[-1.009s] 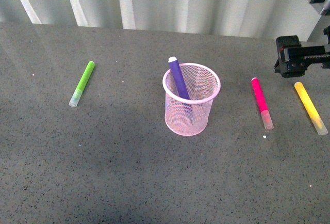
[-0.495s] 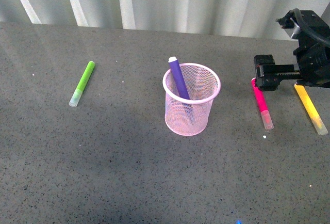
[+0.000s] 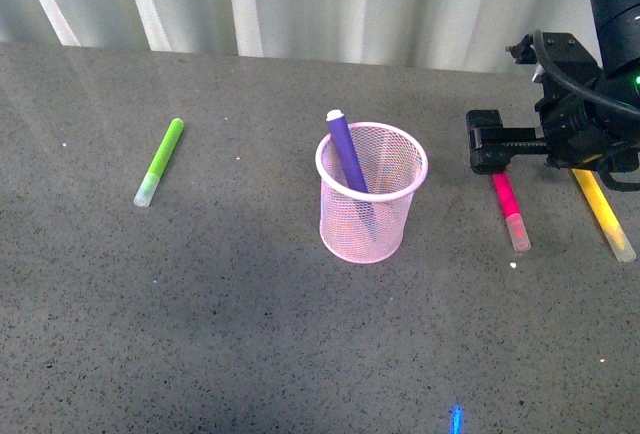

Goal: Insert purple and pink pens into pink cup

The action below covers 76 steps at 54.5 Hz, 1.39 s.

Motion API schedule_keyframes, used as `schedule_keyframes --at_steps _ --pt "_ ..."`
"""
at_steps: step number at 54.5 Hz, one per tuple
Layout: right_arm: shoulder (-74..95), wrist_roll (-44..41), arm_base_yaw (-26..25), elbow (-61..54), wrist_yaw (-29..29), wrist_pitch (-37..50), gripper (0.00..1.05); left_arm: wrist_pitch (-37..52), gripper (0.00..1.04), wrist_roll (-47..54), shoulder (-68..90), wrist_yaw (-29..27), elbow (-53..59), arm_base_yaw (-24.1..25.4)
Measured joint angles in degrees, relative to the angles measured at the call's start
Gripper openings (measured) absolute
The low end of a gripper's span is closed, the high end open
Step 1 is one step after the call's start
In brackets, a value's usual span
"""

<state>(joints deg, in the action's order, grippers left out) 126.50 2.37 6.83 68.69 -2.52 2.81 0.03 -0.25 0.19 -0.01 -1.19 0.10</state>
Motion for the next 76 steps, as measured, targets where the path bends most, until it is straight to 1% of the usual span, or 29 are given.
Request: schedule_keyframes --at_steps 16,18,20,26,28,29,31,34,36,37,48,54,64,69,73,76 --pt "2.4 1.2 0.7 0.4 -0.1 1.4 0.97 0.0 0.98 0.0 0.0 0.0 0.0 0.0" --pt "2.4 1.4 0.7 0.4 -0.2 1.5 0.92 0.0 0.98 0.0 0.0 0.0 0.0 0.0" --pt "2.4 1.5 0.7 0.4 -0.2 1.7 0.83 0.0 0.98 0.0 0.0 0.0 0.0 0.0" --pt "2.5 2.1 0.6 0.4 -0.4 2.3 0.62 0.0 0.98 0.0 0.0 0.0 0.0 0.0" --pt "2.5 2.2 0.6 0.4 -0.5 2.4 0.59 0.0 0.98 0.0 0.0 0.0 0.0 0.0" --pt "2.5 2.4 0.5 0.3 -0.7 2.6 0.55 0.0 0.98 0.0 0.0 0.0 0.0 0.0" --pt "2.5 2.5 0.4 0.3 -0.8 2.7 0.52 0.0 0.98 0.0 0.0 0.0 0.0 0.0" --pt "2.5 2.7 0.2 0.2 -1.1 2.9 0.43 0.0 0.98 0.0 0.0 0.0 0.0 0.0" --pt "2.5 2.8 0.1 0.2 -1.1 2.9 0.40 0.0 0.98 0.0 0.0 0.0 0.0 0.0" --pt "2.4 2.9 0.0 0.1 -1.1 3.1 0.35 0.0 0.98 0.0 0.0 0.0 0.0 0.0" --pt "1.4 3.3 -1.2 -0.4 -1.7 3.3 0.11 0.0 0.98 0.0 0.0 0.0 0.0 0.0" --pt "0.1 3.7 -2.4 -0.6 -2.2 3.3 0.07 0.0 0.98 0.0 0.0 0.0 0.0 0.0" --pt "-2.2 3.7 -3.8 -0.9 -2.1 4.3 0.07 0.0 0.98 0.0 0.0 0.0 0.0 0.0" --pt "-4.3 3.6 -4.0 -2.4 -2.3 9.1 0.07 0.0 0.98 0.0 0.0 0.0 0.0 0.0" --pt "-8.0 3.6 -3.7 -3.9 -3.3 15.9 0.07 0.0 0.98 0.0 0.0 0.0 0.0 0.0" --pt "-12.2 4.0 -2.9 -5.2 -5.4 21.1 0.07 0.0 0.98 0.0 0.0 0.0 0.0 0.0"
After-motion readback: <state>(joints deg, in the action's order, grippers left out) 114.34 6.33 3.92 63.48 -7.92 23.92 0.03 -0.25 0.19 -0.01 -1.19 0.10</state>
